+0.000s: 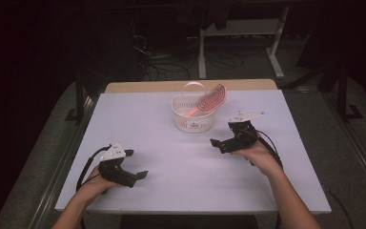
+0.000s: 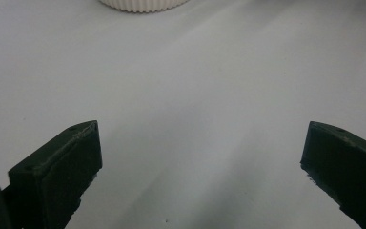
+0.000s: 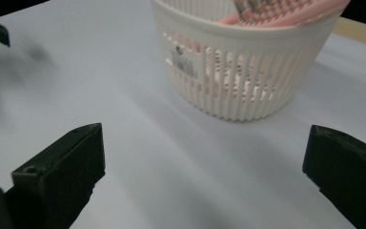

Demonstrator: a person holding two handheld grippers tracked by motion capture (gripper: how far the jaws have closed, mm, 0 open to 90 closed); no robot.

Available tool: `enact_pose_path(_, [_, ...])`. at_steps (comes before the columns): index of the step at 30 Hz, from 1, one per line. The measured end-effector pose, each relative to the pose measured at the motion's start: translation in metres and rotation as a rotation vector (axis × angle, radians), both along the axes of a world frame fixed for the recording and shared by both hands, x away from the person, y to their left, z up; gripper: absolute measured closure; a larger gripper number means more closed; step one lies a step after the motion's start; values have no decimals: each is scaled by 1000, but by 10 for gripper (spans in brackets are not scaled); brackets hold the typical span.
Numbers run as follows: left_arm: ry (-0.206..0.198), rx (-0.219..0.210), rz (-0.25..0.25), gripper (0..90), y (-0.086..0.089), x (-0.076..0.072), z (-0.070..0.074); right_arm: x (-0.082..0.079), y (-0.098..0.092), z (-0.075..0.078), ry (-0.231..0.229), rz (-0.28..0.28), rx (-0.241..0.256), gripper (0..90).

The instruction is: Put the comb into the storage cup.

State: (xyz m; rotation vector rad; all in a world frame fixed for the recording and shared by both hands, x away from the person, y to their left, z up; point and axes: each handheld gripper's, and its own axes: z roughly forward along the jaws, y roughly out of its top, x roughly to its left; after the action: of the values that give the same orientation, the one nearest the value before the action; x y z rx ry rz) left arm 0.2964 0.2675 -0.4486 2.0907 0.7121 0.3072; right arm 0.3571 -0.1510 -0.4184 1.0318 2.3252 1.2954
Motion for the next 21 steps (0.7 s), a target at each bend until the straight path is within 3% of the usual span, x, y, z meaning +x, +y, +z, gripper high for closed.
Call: enact_pose_path(21, [-3,-1,-9,0,0,-1,1,-43,-11,-30,59,62,-39,0])
